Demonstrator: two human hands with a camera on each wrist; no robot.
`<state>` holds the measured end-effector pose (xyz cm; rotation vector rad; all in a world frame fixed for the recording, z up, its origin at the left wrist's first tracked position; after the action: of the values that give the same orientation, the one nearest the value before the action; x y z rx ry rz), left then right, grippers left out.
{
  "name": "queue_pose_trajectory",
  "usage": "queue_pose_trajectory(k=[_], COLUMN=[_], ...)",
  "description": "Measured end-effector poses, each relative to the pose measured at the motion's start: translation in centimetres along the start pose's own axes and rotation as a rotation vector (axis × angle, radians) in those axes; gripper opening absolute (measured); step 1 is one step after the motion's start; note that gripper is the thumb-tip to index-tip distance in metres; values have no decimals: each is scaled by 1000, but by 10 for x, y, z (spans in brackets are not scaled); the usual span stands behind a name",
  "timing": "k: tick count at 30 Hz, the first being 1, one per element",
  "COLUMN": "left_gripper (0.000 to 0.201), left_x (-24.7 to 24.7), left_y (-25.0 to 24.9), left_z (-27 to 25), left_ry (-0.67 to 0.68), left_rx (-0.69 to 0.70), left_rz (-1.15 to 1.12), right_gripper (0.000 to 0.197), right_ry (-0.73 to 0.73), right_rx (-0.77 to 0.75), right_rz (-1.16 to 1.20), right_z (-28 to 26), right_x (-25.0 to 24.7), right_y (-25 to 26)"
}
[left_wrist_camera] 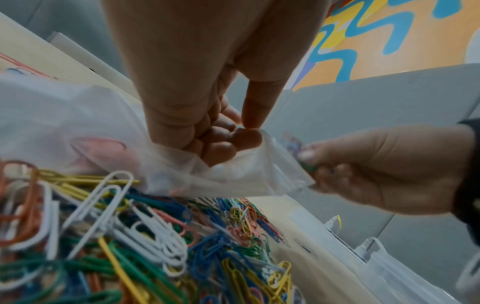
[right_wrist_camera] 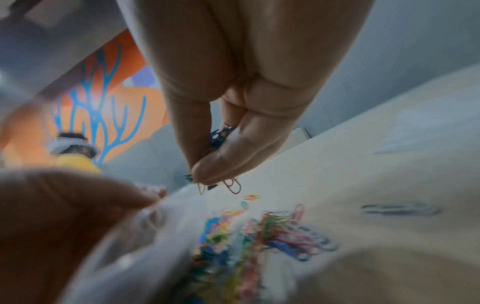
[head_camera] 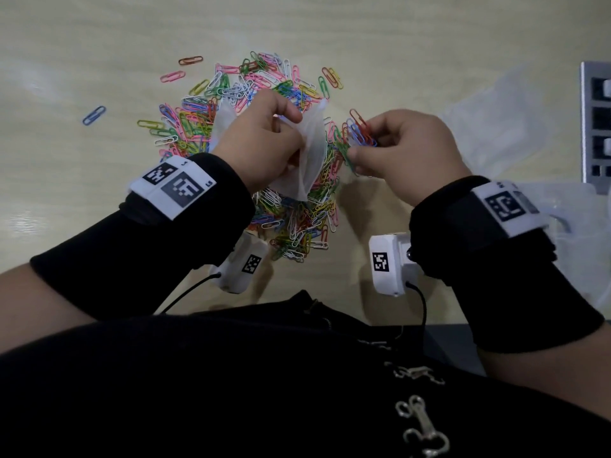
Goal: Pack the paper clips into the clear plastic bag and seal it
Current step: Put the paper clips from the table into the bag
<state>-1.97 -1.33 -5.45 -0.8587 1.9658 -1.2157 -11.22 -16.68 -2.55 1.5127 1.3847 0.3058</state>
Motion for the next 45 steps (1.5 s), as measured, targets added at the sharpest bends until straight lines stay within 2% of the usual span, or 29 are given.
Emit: queue_pose_trajectory(k=[3, 5, 7, 12, 15, 17, 19, 21, 24, 26, 28, 30, 31, 33, 36, 38, 42, 45], left_gripper=[24, 26, 26, 25, 26, 26, 26, 26, 26, 26, 26, 25, 25, 26, 25, 25, 26, 25], left_x=[0, 1, 2, 3, 6, 6, 5, 4, 2, -2, -5, -7, -7, -7, -7, -6, -3, -2], left_y=[-1, -3, -6, -7, -6, -5, -6, -8, -11, -12, -12, -12, -13, -13, -12, -11, -10, -11], left_z=[-1, -2, -3, -5, -6, -6, -6, -5, -6, -5, -5, -5, -5, -5, -5, -4, -4, -5], left_ry=[9, 21, 25, 38, 38, 30, 20, 9, -16, -41, -60, -64, -63, -59, -54, -57, -59, -43], left_rx=[-8, -19, -36, -52, -64, -74, -82, -92, -100, -109, -119, -119, -119, -116, -120, -126, -137, -137], left_rz=[-28, -51, -78, -111, -117, -112, -109, -115, -134, -120, -102, -92, -87, -81, -70, -75, -77, -82], right_gripper=[19, 19, 18, 9, 19, 29, 42, 46, 29, 26, 43, 64, 68, 61, 36, 28, 25, 20], right_ry=[158, 241, 261, 117, 61, 107, 156, 156, 68, -37, -58, 32, 73, 91, 25, -8, -23, -63], right_rx=[66, 107, 139, 99, 18, -58, -89, -96, -129, -101, -32, -53, -95, -191, -270, -260, -222, -165], right_rz=[297, 345, 316, -11, -259, -397, -432, -437, -435, -518, -613, -750, -831, -920, -938, -936, -890, -742], right_z=[-6, -9, -9, -3, -5, -7, -9, -9, -3, 8, 17, 21, 20, 18, 17, 16, 16, 15], right_x=[9, 18, 26, 36, 34, 33, 31, 27, 17, 12, 12, 18, 22, 25, 25, 24, 18, 7], right_y=[11, 14, 11, -2, 10, 20, 26, 29, 26, 17, 3, -8, -13, -19, -22, -25, -22, -13])
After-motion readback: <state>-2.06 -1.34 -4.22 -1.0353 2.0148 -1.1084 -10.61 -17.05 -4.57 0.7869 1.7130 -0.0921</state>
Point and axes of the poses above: each hand's wrist, its own z-axis towards the middle knuckle, its own x-axis out of the palm, y = z × x, the point moved 2 cm from there along z, towards the middle knuckle, and after that the axes turned 3 degrees about x, right-handed, at the moved point
